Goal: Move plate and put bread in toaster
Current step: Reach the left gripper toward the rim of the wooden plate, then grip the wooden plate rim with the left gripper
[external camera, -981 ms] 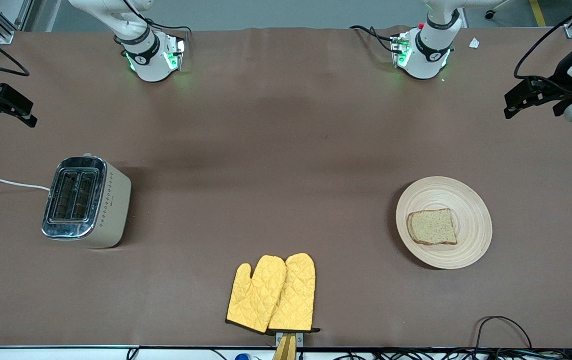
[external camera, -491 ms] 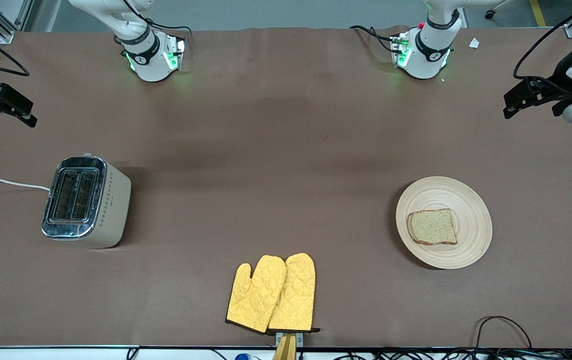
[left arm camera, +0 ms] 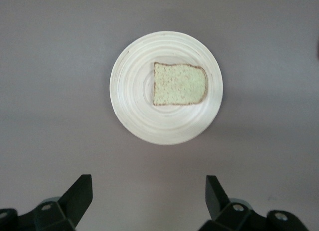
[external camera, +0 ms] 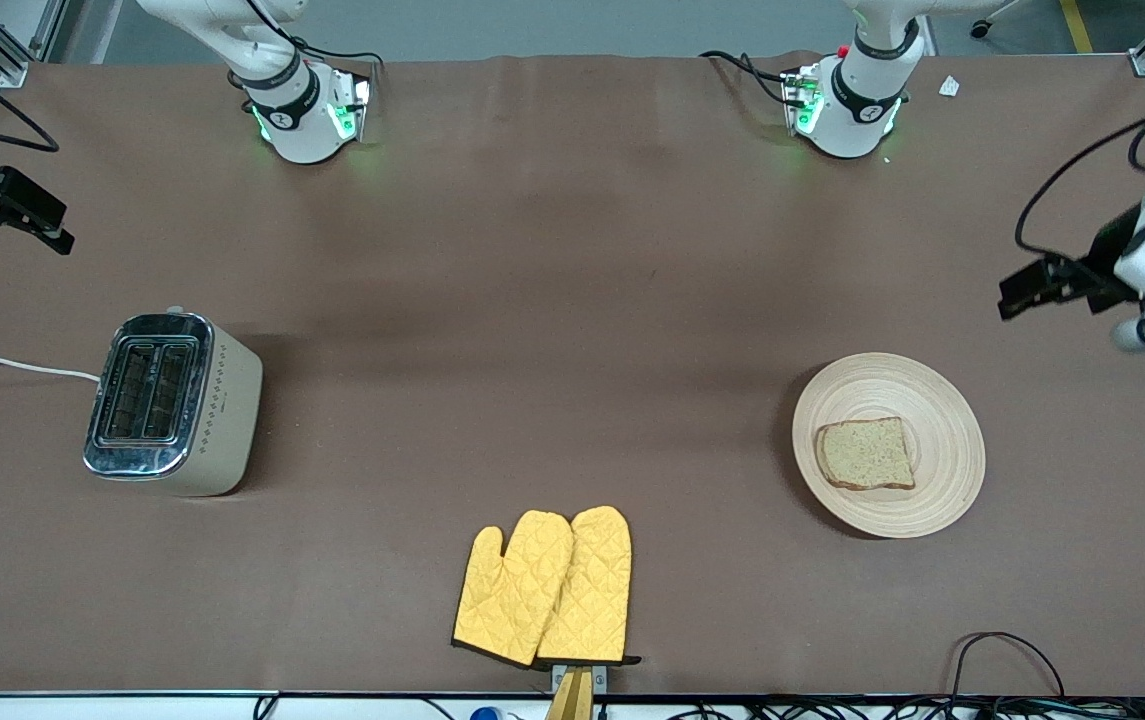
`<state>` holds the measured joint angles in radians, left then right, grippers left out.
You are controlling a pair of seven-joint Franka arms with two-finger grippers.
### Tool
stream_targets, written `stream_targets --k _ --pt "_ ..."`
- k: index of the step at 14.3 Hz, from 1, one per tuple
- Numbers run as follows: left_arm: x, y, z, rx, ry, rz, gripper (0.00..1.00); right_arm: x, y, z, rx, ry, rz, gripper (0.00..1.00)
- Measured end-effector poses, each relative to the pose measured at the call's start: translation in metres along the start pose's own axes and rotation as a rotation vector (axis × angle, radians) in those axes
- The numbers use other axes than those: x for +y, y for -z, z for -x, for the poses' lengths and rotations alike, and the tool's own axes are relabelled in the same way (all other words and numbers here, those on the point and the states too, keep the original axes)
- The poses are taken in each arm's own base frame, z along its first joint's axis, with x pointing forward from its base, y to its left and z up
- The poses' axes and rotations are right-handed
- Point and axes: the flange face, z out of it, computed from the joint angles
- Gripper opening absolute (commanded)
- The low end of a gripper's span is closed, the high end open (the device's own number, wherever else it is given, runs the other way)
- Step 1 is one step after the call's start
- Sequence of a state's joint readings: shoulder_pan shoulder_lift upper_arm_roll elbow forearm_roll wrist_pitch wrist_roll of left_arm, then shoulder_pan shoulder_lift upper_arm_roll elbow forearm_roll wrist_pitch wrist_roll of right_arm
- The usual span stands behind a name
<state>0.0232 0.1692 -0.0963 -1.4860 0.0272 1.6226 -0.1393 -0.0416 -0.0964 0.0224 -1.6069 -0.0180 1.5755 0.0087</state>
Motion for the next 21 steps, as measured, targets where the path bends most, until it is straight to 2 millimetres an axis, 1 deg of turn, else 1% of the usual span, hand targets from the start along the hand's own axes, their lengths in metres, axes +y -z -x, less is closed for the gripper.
stream_targets --k 2,4,5,8,10,11,14,16,18,20,21 --pt "-0.01 -0.035 -0.024 -0.01 0.023 0.019 1.0 0.0 0.0 0.0 0.0 0.0 0.0 1.0" --pt "-0.02 -0.068 -0.041 -0.029 0.059 0.083 1.0 0.0 0.0 0.0 0.0 0.0 0.0 1.0" --pt "-0.03 -0.084 -0.049 -0.043 0.084 0.125 1.0 0.0 0.0 0.0 0.001 0.0 0.0 1.0" --pt "-0.065 -0.134 -0.073 -0.04 0.056 0.193 1.0 0.0 0.0 0.0 0.001 0.0 0.0 1.0" --pt "-0.094 -0.171 -0.087 -0.013 0.005 0.219 1.0 0.0 0.0 0.0 0.001 0.0 0.0 1.0" --pt "-0.109 -0.19 -0.092 -0.004 -0.015 0.261 1.0 0.0 0.001 0.0 0.001 0.0 0.0 1.0" --pt "-0.152 -0.251 -0.097 -0.011 -0.04 0.399 0.99 0.0 0.001 0.0 0.002 0.0 0.0 1.0" --pt "-0.169 -0.287 -0.096 -0.014 -0.067 0.462 0.95 0.0 0.001 0.0 0.002 0.001 0.0 1.0" --pt "-0.183 -0.313 -0.098 0.02 -0.121 0.482 0.9 0.0 0.001 0.0 0.002 0.001 0.0 1.0" --pt "-0.193 -0.328 -0.1 0.054 -0.178 0.485 0.86 0.0 0.001 0.0 0.003 0.001 0.0 1.0" --pt "-0.197 -0.334 -0.099 0.067 -0.193 0.501 0.82 0.0 0.001 0.0 0.003 0.001 0.0 1.0"
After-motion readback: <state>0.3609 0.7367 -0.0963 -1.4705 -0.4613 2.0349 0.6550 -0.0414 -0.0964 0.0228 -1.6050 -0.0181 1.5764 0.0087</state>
